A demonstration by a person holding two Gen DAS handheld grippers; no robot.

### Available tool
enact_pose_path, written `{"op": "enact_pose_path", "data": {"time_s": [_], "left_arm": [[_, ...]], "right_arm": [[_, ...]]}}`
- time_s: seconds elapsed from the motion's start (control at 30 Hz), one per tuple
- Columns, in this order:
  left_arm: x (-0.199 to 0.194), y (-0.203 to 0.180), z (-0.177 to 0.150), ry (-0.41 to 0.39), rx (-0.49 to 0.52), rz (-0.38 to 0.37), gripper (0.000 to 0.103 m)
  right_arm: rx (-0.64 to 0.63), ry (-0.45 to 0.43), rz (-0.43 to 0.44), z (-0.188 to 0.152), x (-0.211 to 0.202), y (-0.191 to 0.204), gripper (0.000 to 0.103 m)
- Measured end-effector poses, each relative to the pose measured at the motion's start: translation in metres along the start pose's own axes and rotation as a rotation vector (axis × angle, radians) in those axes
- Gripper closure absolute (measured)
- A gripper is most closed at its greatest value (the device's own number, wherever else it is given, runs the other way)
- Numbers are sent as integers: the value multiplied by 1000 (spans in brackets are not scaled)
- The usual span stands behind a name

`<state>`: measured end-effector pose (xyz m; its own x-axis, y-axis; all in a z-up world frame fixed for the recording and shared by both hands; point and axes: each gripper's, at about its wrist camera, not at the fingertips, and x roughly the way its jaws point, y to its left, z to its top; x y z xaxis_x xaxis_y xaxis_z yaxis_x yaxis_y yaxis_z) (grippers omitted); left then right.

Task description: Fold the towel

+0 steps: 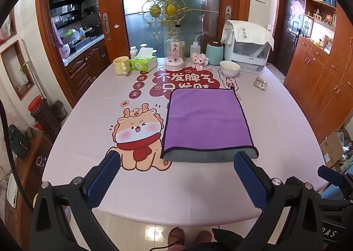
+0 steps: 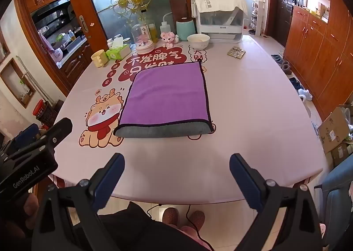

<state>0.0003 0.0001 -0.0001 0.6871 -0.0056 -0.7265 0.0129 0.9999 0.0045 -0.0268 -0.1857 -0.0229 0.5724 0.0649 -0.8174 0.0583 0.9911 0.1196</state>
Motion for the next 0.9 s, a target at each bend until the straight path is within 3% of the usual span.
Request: {"op": "enact_pose_path", "data": {"time_s": [0.9], "left_arm": [[1, 3, -4, -1, -2, 5, 1]], "right_arm": [[0, 6, 0, 0, 2, 1, 7]]}}
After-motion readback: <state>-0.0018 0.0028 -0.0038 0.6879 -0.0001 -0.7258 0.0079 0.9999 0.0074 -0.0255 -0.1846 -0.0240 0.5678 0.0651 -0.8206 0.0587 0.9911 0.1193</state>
